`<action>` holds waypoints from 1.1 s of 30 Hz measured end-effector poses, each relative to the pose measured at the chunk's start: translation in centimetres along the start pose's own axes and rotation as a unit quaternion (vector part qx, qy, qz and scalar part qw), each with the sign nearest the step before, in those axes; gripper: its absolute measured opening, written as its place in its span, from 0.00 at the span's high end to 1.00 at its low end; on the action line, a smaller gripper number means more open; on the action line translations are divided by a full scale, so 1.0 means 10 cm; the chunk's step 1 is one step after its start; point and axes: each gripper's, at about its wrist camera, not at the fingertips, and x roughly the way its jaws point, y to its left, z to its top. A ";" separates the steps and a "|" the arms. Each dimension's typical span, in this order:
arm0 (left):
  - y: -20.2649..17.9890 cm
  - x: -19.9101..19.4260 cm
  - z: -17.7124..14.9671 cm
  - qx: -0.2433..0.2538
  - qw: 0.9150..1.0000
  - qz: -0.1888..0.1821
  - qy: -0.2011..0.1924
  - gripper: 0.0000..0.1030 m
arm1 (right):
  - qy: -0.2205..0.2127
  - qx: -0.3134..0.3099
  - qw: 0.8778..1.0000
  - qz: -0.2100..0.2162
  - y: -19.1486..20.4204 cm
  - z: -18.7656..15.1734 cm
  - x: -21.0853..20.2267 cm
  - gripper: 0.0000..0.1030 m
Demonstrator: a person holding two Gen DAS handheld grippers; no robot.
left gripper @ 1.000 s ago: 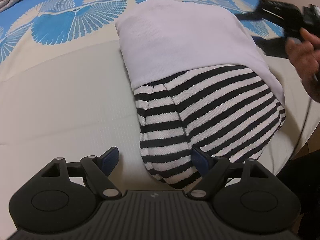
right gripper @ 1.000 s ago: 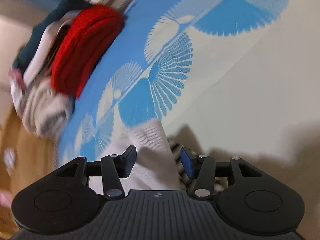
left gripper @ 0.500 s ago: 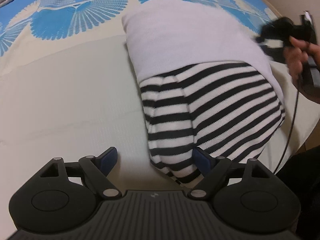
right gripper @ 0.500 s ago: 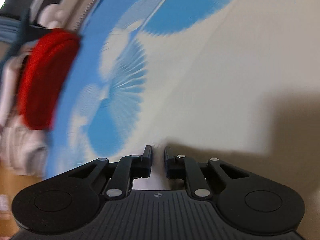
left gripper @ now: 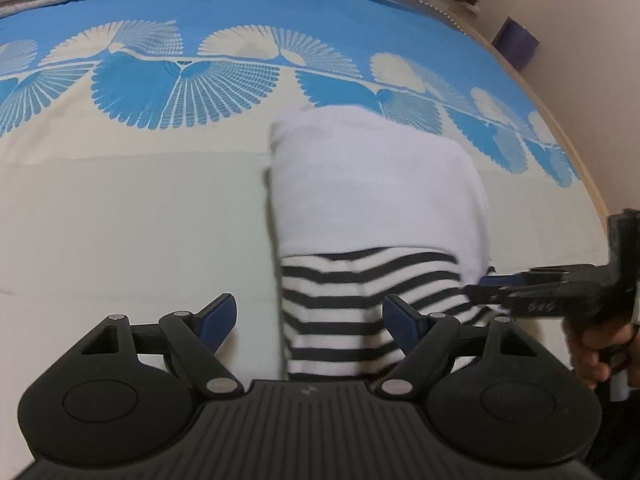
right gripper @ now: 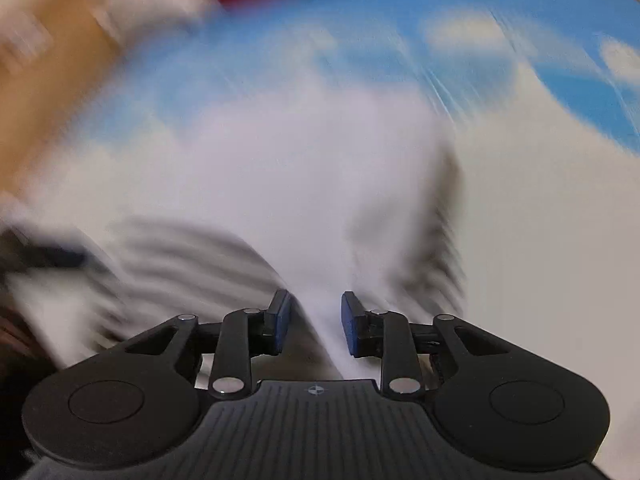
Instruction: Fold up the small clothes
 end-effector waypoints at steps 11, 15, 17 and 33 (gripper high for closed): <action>0.53 0.41 0.32 -0.199 0.979 -0.054 0.008 0.18 | -0.037 0.126 0.991 0.016 -0.43 0.07 -0.11 0.27; 0.59 0.72 0.42 -0.221 0.971 -0.086 0.020 0.15 | -0.029 0.147 0.988 0.025 -0.52 0.06 -0.05 0.25; 0.66 0.88 0.45 -0.240 0.964 -0.112 0.021 0.14 | -0.033 0.140 0.989 0.027 -0.50 0.07 -0.06 0.30; 0.48 0.27 1.20 -0.102 0.977 -0.126 -0.142 0.57 | -0.174 0.158 0.968 0.085 -0.27 0.42 -0.29 0.92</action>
